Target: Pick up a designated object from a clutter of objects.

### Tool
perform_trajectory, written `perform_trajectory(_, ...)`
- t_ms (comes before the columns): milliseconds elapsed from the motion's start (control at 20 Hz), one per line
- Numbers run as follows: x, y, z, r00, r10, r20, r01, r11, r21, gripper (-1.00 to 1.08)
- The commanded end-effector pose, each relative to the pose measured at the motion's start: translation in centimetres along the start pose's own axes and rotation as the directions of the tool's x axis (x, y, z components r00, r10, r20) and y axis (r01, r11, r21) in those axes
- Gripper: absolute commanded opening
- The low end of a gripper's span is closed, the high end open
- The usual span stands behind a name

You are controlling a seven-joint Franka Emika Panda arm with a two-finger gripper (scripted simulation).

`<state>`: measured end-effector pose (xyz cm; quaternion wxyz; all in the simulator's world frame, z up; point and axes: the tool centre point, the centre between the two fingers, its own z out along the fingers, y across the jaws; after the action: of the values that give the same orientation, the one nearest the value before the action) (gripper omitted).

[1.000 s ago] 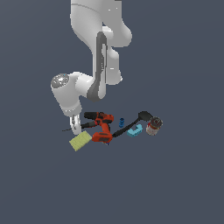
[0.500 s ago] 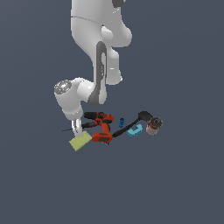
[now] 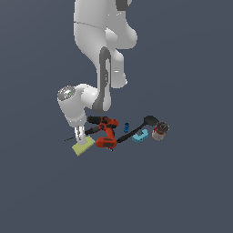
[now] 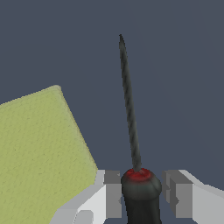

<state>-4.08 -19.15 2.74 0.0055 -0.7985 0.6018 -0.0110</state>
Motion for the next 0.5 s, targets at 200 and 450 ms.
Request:
perform_trajectory(200,-0.3,1.0,1.0,1.000,0.004,0.011,-0.004,1.000,-0.022,-1.00)
perform_trajectory(450,0.0,0.0,-0.1,1.000,-0.001,0.000,0.001,1.000,0.000,-1.00)
